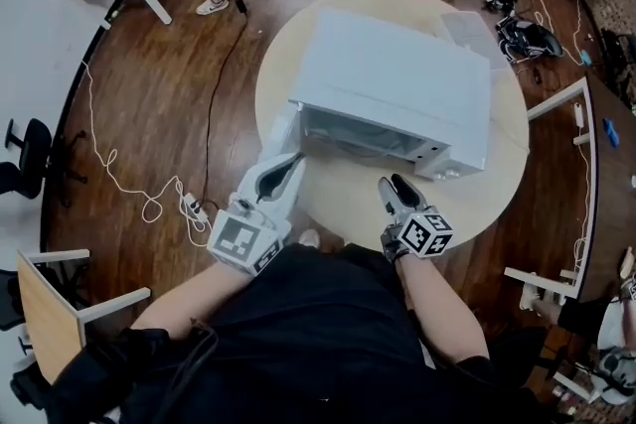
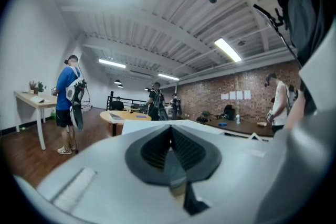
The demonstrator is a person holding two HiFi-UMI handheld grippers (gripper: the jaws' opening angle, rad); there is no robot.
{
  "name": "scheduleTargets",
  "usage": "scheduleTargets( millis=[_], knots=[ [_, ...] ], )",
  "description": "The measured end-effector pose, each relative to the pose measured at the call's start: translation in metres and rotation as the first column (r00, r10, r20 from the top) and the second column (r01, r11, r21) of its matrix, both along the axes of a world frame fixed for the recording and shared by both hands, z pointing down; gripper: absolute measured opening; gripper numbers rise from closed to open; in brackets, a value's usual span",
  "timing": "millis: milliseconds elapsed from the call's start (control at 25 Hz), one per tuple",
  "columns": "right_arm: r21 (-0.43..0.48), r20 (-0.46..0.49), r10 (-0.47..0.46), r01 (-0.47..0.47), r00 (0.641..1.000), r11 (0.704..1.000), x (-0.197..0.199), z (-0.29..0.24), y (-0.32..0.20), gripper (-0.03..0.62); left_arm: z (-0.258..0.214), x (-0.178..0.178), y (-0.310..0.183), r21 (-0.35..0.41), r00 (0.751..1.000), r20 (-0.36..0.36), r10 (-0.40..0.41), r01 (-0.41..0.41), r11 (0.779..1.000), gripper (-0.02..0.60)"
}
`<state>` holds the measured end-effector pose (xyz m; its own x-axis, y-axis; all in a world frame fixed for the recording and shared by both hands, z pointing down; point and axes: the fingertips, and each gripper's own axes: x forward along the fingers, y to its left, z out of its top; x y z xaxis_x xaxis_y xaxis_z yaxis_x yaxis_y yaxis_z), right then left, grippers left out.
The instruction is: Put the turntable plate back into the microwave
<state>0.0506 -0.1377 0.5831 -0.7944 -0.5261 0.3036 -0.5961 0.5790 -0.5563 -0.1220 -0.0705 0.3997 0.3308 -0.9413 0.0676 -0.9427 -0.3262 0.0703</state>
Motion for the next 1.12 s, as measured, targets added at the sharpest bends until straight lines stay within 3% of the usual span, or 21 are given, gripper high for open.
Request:
scheduleTargets(
  millis=[240,400,760,960,1120],
  knots=[
    [-0.192,0.039,0.072,-0.063,0.997,0.979,-0.015,0.069,-0.027,0.243,-0.031,-0.006,-0.001,0.05,0.996,0.07,-0.049,0.046,0.998,0.003],
    [-0.339,0.097,0.197,-0.154,0.976,0.928,-0.018,0.097,-0.041,0.262,-0.043,-0.008,-0.006,0.072,0.993,0.086,-0.084,0.078,0.994,0.003],
    [-0.529,0.222,0.374,-0.211,0.9,0.822,-0.04,0.123,-0.065,0.261,-0.042,-0.023,0.007,0.02,0.981,0.11,-0.162,0.161,0.987,0.003],
    [-0.529,0.264,0.382,-0.198,0.885,0.825,-0.055,0.123,-0.072,0.125,-0.045,-0.036,0.02,0.019,0.961,0.176,-0.212,0.212,0.977,0.003],
    [-0.553,0.318,0.399,-0.174,0.86,0.815,-0.067,0.12,-0.071,0.113,-0.047,-0.047,0.032,0.009,0.951,0.178,-0.253,0.255,0.967,0.003]
  ],
)
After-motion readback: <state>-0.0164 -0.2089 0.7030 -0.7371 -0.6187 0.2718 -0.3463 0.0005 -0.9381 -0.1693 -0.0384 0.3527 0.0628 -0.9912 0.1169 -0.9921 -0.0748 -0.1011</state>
